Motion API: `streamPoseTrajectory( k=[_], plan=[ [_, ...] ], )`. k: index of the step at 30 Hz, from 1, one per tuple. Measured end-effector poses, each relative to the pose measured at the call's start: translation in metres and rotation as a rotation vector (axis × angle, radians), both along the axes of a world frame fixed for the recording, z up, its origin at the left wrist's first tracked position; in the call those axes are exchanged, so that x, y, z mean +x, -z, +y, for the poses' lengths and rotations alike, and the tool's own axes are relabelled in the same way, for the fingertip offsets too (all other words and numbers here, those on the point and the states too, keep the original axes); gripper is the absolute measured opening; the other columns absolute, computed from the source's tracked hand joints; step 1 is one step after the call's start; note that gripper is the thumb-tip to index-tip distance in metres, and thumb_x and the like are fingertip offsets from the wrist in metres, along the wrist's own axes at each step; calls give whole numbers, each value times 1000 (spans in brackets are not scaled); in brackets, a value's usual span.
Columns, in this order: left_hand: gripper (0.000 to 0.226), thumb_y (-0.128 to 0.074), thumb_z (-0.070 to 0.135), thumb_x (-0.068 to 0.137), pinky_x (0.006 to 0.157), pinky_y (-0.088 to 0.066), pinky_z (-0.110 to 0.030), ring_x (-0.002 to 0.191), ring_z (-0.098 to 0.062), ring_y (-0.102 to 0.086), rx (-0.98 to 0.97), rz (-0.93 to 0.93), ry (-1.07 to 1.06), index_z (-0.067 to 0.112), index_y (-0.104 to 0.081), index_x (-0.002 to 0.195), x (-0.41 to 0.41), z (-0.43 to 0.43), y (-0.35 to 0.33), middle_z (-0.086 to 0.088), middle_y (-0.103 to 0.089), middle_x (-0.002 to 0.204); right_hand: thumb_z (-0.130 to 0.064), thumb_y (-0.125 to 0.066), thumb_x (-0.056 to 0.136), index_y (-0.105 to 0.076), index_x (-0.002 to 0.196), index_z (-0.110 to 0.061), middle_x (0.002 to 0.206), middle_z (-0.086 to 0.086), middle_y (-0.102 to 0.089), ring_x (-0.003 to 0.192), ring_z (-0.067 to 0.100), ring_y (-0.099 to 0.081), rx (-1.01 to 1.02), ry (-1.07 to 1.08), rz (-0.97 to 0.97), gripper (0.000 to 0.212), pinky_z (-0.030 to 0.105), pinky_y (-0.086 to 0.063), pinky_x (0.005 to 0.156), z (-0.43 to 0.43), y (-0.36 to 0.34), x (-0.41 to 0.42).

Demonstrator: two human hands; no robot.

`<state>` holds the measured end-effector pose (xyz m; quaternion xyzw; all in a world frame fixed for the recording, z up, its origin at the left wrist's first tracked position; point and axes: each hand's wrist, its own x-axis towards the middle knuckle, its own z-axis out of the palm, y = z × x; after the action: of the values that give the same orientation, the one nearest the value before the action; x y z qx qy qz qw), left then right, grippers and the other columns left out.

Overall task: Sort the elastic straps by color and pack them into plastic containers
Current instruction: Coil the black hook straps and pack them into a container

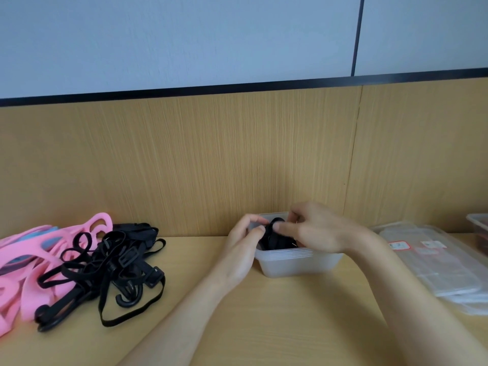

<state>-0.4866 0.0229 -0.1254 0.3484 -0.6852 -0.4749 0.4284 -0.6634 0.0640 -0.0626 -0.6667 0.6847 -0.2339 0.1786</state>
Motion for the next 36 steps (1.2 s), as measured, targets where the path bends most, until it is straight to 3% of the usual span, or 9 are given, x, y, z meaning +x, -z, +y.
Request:
streamPoseTrajectory(
  k=[3, 7, 11, 14, 20, 24, 30, 34, 36],
  plan=[
    [19, -47, 20, 105, 81, -43, -8, 105, -8, -62, -16, 9, -14, 21, -66, 108, 2, 0, 0, -2, -69, 111, -45, -44, 100, -65, 88, 1, 64, 3, -60, 62, 20, -55, -62, 46, -42, 52, 37, -45, 65, -1, 1, -4],
    [20, -47, 18, 105, 72, -39, 0, 88, 14, -60, -47, 37, -31, 19, -66, 108, 3, -1, -1, 16, -68, 95, -41, -44, 103, -68, 82, -5, 60, 2, -57, 55, 21, -52, -171, 138, 25, 48, 34, -41, 57, -3, 5, -6],
    [19, -46, 17, 106, 80, -40, -4, 95, 11, -60, -92, 43, -66, 17, -64, 110, 5, -1, -2, 8, -66, 105, -41, -46, 100, -60, 72, -15, 67, 1, -61, 64, 25, -58, -386, 230, 84, 41, 34, -43, 54, -2, 3, 3],
    [18, -46, 20, 106, 94, -44, -20, 110, -3, -59, -113, 34, -144, 22, -63, 112, 12, 1, -3, 5, -64, 114, -38, -47, 100, -60, 76, -19, 71, -3, -62, 67, 21, -59, -519, 214, 60, 32, 34, -47, 55, 2, 2, 17],
    [16, -46, 33, 101, 80, -40, -3, 104, 9, -55, -231, -78, -296, 38, -57, 112, 42, 21, -3, 18, -58, 120, -30, -49, 96, -57, 74, -15, 62, -4, -57, 62, 23, -55, -700, 54, 57, 28, 38, -44, 53, 12, 13, 60],
    [26, -40, 44, 93, 92, -44, -18, 116, -1, -54, -379, -199, -360, 36, -56, 111, 67, 37, 7, 22, -57, 115, -27, -48, 93, -51, 71, -15, 63, -8, -49, 60, 18, -47, -831, -112, 29, 25, 37, -40, 51, 21, 22, 89],
    [20, -43, 30, 91, 84, -50, -29, 103, -13, -60, -562, -287, -481, 26, -59, 102, 113, 51, 18, 16, -59, 103, -27, -44, 93, -57, 81, -17, 73, -9, -50, 66, 13, -48, -849, -345, 25, 20, 37, -45, 51, 28, 46, 127],
    [14, -45, 22, 86, 68, -43, -15, 86, -13, -59, -624, -307, -556, 27, -57, 92, 140, 59, 16, 14, -58, 91, -23, -47, 90, -61, 94, -17, 85, -6, -55, 75, 13, -53, -758, -498, 144, 16, 26, -41, 55, 24, 65, 153],
    [15, -47, 14, 83, 66, -41, -16, 81, -11, -57, -663, -342, -604, 23, -57, 90, 155, 61, 15, 14, -57, 88, -21, -49, 89, -60, 97, -15, 90, -3, -54, 77, 17, -52, -722, -562, 208, 15, 28, -42, 61, 18, 71, 164]
  ],
)
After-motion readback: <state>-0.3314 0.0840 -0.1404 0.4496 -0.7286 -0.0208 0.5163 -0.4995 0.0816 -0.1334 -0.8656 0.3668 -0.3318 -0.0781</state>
